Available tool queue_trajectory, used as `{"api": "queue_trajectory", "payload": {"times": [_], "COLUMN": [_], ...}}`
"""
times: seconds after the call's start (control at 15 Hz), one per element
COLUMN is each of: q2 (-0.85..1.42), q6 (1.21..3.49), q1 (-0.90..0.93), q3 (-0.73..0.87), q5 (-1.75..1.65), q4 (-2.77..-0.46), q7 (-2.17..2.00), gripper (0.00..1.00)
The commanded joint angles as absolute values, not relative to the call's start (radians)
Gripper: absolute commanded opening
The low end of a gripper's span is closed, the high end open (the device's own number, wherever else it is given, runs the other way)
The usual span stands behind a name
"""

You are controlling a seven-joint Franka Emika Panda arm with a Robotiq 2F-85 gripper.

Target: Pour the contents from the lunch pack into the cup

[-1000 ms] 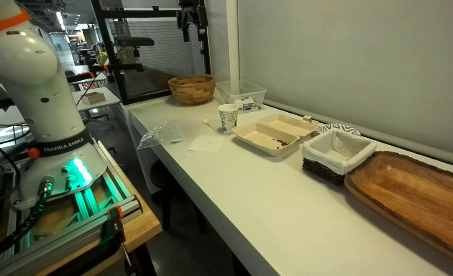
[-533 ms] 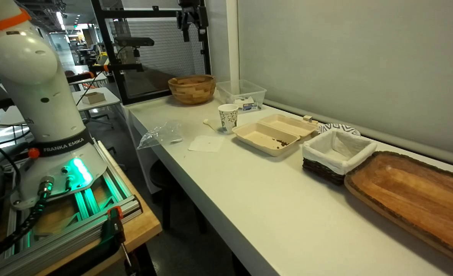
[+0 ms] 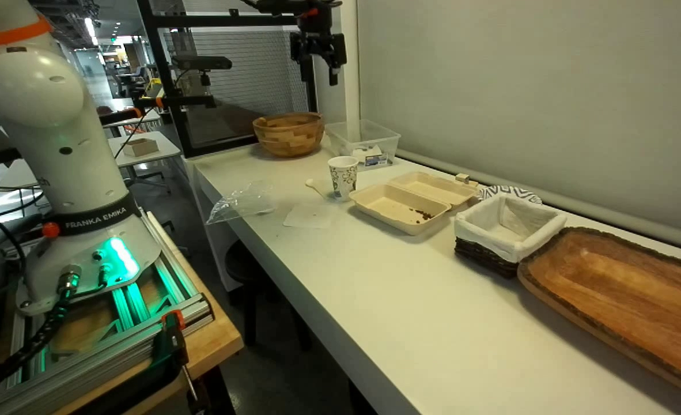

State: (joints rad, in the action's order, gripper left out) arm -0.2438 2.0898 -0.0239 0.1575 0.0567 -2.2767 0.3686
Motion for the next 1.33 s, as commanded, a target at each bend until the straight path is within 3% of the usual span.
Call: {"api": "queue_trajectory", "payload": {"times": [0.0, 0.67, 1.27], "q2": [-0.157, -0.169, -0.046], "q6": [2.131, 2.102, 2.271], "q1": [-0.035, -0.055, -0.163], "q3": [0.198, 0.178, 0.295], "q5": [0.135, 0.119, 0.179], "q4": [-2.291, -2.276, -2.265], "q7": [0.506, 0.48, 0.746], "gripper": [1.0, 1.0, 1.0]}}
